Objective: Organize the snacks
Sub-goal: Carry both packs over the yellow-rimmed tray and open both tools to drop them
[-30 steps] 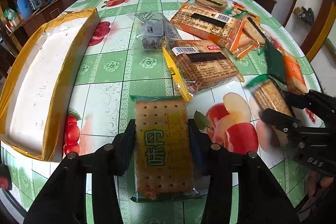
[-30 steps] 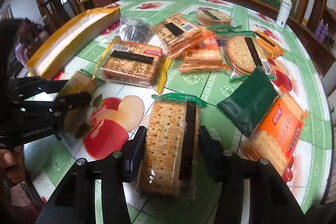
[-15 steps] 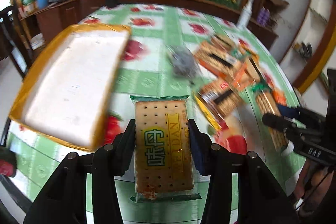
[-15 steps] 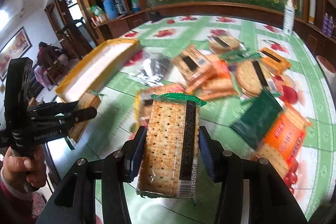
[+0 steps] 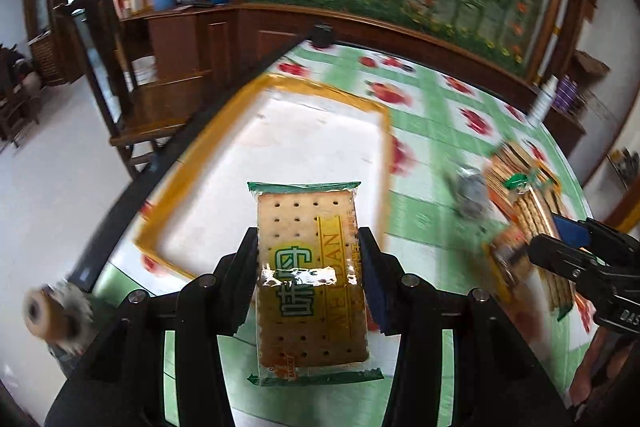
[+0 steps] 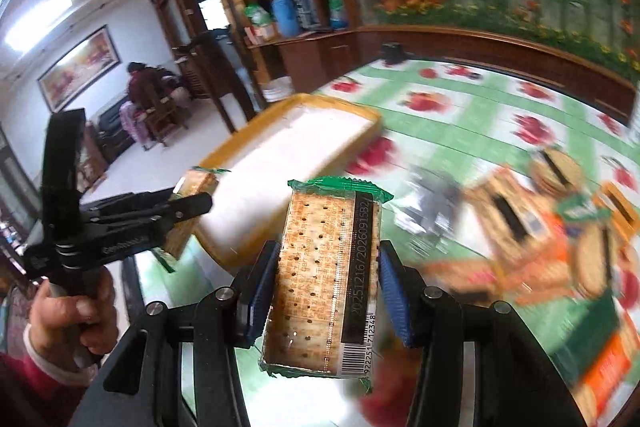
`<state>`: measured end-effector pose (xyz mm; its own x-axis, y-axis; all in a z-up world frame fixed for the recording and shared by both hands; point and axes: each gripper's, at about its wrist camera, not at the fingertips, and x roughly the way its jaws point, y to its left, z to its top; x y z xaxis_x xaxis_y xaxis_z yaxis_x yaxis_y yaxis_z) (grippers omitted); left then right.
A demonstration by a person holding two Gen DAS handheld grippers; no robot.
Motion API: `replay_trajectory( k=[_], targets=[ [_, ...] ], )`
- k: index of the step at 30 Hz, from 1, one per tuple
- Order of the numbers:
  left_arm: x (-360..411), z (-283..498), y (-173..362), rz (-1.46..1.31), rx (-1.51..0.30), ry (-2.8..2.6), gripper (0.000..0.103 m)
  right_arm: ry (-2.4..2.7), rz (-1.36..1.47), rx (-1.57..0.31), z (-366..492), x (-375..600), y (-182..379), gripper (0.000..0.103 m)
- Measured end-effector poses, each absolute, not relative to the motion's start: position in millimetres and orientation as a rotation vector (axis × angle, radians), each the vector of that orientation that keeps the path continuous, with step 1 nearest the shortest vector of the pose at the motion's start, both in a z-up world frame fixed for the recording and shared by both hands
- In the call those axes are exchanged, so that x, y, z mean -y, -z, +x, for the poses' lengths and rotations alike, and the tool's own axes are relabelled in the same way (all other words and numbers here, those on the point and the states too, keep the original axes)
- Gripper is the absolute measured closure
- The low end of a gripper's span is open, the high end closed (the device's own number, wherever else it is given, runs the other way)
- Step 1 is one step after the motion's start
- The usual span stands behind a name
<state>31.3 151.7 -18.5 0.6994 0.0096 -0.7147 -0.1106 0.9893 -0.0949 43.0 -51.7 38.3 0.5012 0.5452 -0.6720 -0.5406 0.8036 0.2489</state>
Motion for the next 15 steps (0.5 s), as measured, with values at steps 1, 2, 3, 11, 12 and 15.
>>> replay_trajectory(
  k=[1, 2, 3, 11, 12, 15],
  targets=[
    [-159.4, 36.9, 18.3, -0.143, -0.796, -0.078, 0.058, -0.673, 0.007, -0.81, 46.6, 43.1, -39.1, 0.053],
    [-168.2, 42.3, 18.5, -0.153, -0.795, -0.091, 0.058, -0.692, 0.009, -0.804, 52.7, 32.3, -40.6, 0.053],
    [-174.0, 45.8, 18.7, -0.156, -0.795, -0.1, 0.058, -0.707, 0.013, -0.803, 57.3, 23.0, -41.5, 0.053],
    [-209.7, 80.5, 37.7, -0.21, -0.838, -0.148, 0.058, -0.798, 0.062, -0.844, 108.7, -61.4, -26.3, 0.053],
    [-210.1, 83.5, 41.2, -0.207, -0.848, -0.153, 0.058, -0.802, 0.068, -0.858, 114.6, -71.4, -20.9, 0.053],
    [-210.9, 88.9, 50.8, -0.191, -0.875, -0.158, 0.057, -0.808, 0.071, -0.894, 123.3, -92.2, -6.6, 0.053]
  ],
)
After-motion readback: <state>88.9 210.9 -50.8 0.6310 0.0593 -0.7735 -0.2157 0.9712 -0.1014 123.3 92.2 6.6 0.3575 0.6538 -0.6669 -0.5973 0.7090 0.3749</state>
